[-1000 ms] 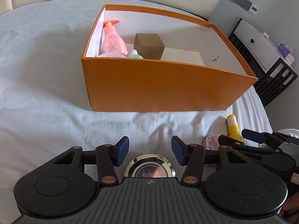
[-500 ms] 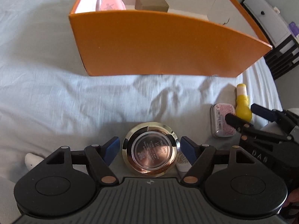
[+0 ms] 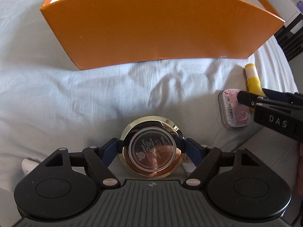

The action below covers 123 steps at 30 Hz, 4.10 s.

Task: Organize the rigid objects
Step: 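Grasp the round gold watch with the left gripper while the right grasps the yellow tube, then lift the watch and yellow tube with both grippers over the orange box, then lower into the box, open the left gripper on the watch while the right releases the tube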

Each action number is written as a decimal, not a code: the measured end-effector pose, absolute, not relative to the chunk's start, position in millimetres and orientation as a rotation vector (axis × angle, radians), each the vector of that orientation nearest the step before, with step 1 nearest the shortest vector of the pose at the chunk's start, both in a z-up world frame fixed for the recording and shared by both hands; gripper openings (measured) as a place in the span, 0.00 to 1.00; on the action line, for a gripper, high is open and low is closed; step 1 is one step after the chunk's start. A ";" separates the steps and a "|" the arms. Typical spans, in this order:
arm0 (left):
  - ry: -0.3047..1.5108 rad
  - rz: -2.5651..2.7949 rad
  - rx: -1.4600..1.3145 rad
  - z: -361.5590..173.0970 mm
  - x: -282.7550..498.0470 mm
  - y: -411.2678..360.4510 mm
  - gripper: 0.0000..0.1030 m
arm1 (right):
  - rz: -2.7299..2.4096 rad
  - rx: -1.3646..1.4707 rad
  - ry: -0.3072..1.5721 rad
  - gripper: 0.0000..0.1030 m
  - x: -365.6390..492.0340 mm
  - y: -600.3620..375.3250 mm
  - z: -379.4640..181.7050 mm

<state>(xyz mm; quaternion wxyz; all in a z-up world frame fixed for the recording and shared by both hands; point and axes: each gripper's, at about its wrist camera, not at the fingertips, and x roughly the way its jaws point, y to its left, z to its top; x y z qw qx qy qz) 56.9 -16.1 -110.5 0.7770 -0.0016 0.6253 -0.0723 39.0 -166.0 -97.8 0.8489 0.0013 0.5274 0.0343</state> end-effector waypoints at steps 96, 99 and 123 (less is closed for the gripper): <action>0.892 -0.258 -0.172 14.6 144.7 -17.2 0.85 | 0.254 -0.103 0.684 0.22 105.7 -164.2 33.2; 0.911 -0.254 -0.162 6.2 161.4 -19.1 0.85 | 0.256 -0.116 0.724 0.22 123.7 -161.8 21.5; 1.157 -0.303 -0.223 -78.4 237.4 -40.1 0.85 | 0.284 -0.455 0.969 0.22 207.8 -123.1 -59.8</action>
